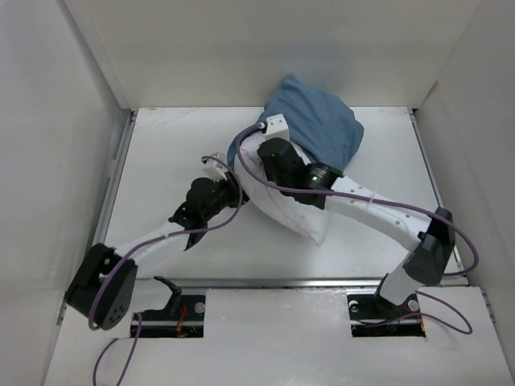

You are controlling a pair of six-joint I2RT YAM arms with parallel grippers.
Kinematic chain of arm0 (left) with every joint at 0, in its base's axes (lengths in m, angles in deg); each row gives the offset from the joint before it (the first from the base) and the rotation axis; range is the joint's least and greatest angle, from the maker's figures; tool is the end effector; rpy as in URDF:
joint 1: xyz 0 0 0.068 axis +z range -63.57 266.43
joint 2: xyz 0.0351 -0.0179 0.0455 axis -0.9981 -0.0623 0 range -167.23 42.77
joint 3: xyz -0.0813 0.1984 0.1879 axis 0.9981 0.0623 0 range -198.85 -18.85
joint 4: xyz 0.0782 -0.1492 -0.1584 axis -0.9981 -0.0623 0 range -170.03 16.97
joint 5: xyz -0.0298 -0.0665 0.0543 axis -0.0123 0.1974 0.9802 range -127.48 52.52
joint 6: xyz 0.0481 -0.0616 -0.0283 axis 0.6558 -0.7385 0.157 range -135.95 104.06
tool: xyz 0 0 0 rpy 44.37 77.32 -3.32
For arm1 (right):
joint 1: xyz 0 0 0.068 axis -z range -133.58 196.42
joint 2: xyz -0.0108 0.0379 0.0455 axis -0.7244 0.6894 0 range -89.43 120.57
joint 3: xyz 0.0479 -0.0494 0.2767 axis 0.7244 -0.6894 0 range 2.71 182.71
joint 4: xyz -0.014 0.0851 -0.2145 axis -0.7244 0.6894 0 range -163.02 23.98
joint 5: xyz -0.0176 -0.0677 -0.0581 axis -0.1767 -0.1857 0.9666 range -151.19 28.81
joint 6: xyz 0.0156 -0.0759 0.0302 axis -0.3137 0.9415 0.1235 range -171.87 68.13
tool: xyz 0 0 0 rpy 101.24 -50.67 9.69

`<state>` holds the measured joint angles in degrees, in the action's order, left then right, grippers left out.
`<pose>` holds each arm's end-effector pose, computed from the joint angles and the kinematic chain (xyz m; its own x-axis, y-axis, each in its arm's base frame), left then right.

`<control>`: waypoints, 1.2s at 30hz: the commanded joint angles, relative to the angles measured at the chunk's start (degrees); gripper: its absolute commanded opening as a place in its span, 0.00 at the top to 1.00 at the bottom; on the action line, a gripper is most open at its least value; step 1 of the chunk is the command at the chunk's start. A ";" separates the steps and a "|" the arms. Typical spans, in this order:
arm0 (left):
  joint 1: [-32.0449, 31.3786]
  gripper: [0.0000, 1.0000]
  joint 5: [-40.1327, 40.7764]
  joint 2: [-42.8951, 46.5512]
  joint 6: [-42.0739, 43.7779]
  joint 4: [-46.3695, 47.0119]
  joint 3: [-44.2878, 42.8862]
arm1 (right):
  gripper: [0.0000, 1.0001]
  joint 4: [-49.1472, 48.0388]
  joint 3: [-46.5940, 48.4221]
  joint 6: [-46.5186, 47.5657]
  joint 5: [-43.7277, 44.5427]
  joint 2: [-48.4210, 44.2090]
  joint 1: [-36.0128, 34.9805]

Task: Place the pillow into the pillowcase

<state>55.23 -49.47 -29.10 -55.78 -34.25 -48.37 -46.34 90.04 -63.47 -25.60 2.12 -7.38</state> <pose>0.2284 -0.1559 0.2686 -0.4792 -0.4424 -0.7581 0.4912 0.5806 -0.6493 0.2454 0.2639 0.3659 -0.3696 -0.2282 -0.9007 -0.2928 0.9486 -0.1202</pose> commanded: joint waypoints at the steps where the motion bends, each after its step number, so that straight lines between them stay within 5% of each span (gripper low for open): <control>1: -2.55 1.00 0.64 12.97 1.16 0.44 -1.24 | 1.00 9.69 -1.21 -12.78 24.57 9.69 2.30; 6: -5.01 1.00 5.21 23.61 0.64 -10.64 0.78 | 1.00 27.60 12.38 -32.66 40.32 21.11 3.61; 11: -6.24 1.00 11.36 35.21 -0.51 -21.27 3.67 | 1.00 51.65 24.53 -55.39 45.35 30.61 4.14; 17: -6.24 1.00 13.39 36.03 -2.00 -23.05 5.44 | 1.00 52.43 23.16 -54.23 44.31 27.21 4.14; 21: -6.24 0.94 14.00 32.52 -2.00 -23.66 3.86 | 1.00 45.00 18.68 -47.94 39.30 21.95 4.14; 24: -6.24 0.53 16.55 27.35 -0.25 -23.67 2.54 | 1.00 31.21 10.19 -35.83 29.13 15.79 4.14; 25: -6.24 0.39 16.56 25.58 -0.24 -22.01 1.67 | 1.00 17.32 6.92 -24.29 24.05 9.94 4.14; 26: -6.24 0.36 15.43 23.64 2.71 -20.87 1.13 | 1.00 9.87 3.24 -18.96 11.38 6.57 4.14; 30: -6.24 0.34 14.54 11.87 7.47 -17.79 -3.43 | 1.00 -10.84 -10.41 -8.10 -10.76 -5.66 5.29; 36: -5.02 0.36 12.27 -4.13 11.53 -13.48 -10.90 | 1.00 -6.03 -8.67 -5.02 -12.82 -10.42 7.74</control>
<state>49.50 -35.18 -30.52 -48.26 -53.96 -54.75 -44.77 79.81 -73.57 -32.74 -5.64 -1.00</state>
